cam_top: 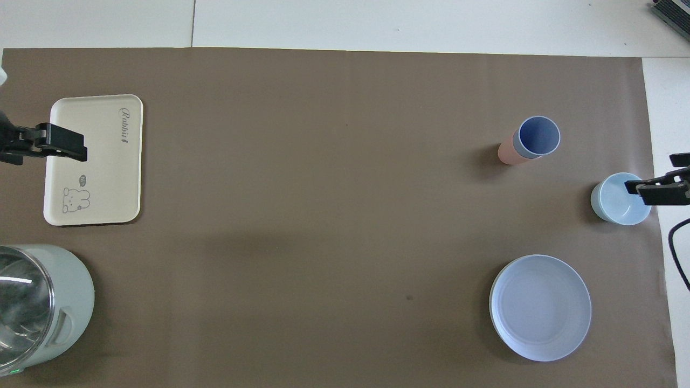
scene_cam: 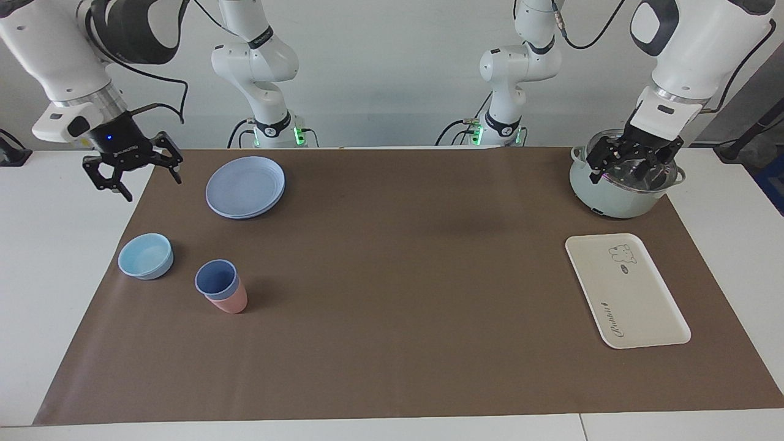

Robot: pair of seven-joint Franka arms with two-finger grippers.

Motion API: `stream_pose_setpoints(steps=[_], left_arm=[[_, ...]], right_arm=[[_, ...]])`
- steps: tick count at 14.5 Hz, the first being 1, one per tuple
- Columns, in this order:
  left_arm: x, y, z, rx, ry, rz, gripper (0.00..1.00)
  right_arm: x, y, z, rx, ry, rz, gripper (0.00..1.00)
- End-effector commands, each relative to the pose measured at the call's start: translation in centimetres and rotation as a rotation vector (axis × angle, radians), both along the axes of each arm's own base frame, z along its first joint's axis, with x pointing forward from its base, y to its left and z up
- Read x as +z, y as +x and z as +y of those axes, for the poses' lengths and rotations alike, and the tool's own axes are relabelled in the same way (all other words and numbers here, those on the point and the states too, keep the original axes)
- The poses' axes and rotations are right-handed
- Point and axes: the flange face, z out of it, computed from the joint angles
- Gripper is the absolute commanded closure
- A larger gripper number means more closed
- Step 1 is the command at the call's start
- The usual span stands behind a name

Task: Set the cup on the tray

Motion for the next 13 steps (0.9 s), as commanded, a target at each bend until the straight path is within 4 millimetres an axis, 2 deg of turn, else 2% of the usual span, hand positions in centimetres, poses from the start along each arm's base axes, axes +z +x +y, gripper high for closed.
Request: stream_pose_setpoints(steps=[1,5,8,13], left_arm=[[0.1,-0.4,0.2,0.011,0.013,-0.004,0.00],[0.0,-0.5,0.2,0.011,0.013,-0.001,0.00],[0.1,-0.4,0.2,0.011,0.013,-0.004,0.00],[0.2,-0.3,0.1,0.008,0.012,-0.015,0.00]], right_arm=[[-2.6,-1.1,-1.7,0.126,0.063,-0.091,0.00],[-6.9,-0.2,-3.7,0.179,0.189,-0.145,0.00],[-11.5,0.8,-5.8,0.224,0.300,-0.208,0.00],[-17.9,2.3,-6.1,0.228,0.442,-0.294,0.00]])
